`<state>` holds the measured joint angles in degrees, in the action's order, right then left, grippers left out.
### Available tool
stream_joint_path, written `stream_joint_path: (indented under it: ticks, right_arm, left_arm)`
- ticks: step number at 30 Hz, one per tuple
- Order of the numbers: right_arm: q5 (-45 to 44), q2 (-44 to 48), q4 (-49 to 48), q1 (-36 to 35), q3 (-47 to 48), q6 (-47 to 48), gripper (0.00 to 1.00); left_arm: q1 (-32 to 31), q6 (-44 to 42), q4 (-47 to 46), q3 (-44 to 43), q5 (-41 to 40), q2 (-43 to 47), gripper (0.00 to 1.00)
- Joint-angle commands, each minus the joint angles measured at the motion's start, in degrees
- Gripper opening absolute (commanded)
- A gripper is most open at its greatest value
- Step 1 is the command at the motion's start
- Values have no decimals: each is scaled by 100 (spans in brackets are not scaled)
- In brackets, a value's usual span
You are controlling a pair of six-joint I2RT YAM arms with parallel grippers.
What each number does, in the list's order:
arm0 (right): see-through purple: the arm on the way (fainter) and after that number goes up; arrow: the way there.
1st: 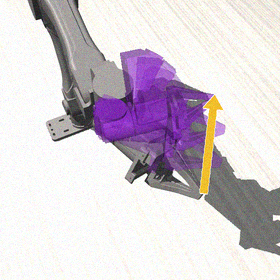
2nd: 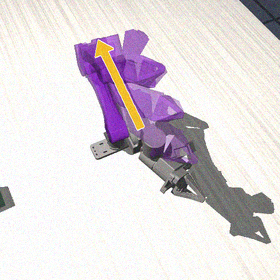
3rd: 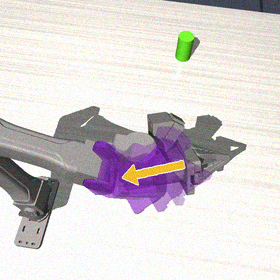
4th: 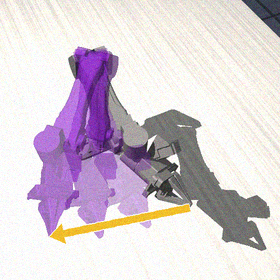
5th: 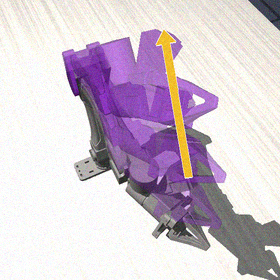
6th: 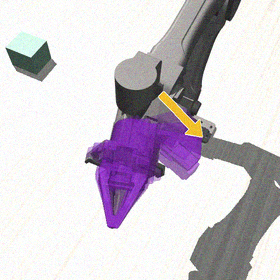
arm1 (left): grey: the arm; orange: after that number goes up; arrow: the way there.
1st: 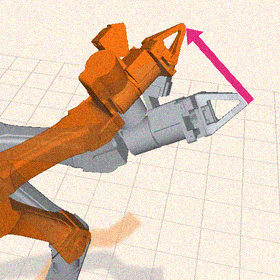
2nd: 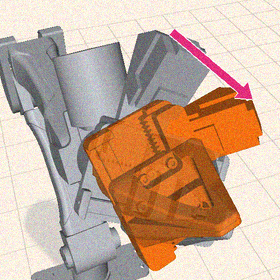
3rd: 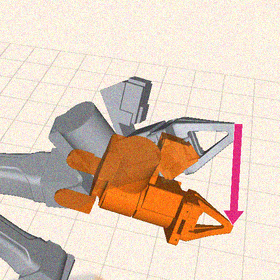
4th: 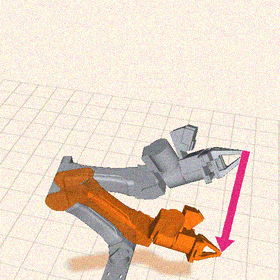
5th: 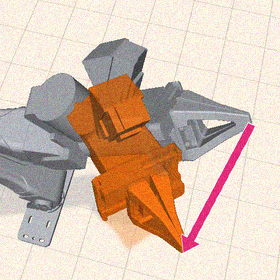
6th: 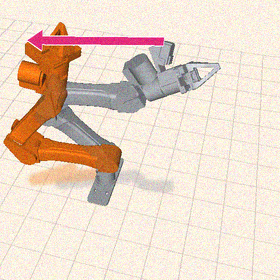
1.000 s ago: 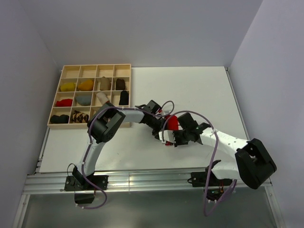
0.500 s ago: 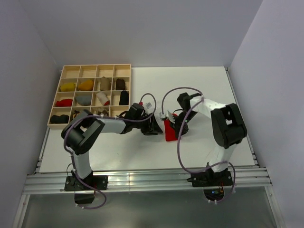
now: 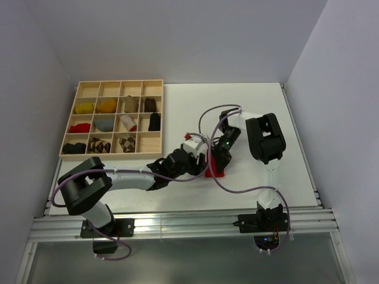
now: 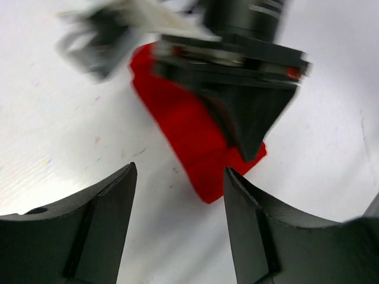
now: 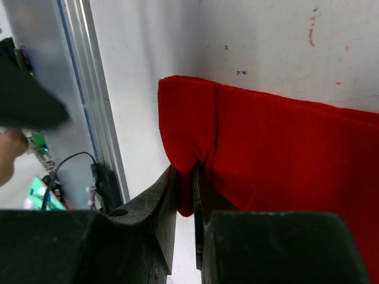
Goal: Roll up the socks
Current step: Roll the sock at the center of the board.
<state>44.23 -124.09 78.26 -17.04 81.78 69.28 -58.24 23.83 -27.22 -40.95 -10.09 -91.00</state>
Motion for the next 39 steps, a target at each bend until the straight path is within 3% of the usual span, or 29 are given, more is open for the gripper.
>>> stream_joint_path:
  ticks: [1,7,19,31,34,39]
  right_arm:
    - [-125,-264,418,42,320,-160,17]
    - [-169,-581,436,200,488,-380,17]
    - [-116,-678,427,394,400,-503,16]
    - [-125,-721,436,447,409,-555,17]
    - [-142,-713,427,447,444,-591,18]
    - [-125,-617,375,456,488,-617,22]
  left_arm:
    - [-582,-1389,129,-553,-1038,-391,65]
    - [-1242,-2137,261,-941,-1189,-1007,67]
    - [-1392,-2849,341,-1302,-854,-1675,69]
    - [-1726,-4069,-423,-1275,-1689,-2202,55]
    - [-1866,-4386,-425,-1363,-1804,-2430,44]
    - [-1963,-4353,251,-1784,-1470,-2642,7]
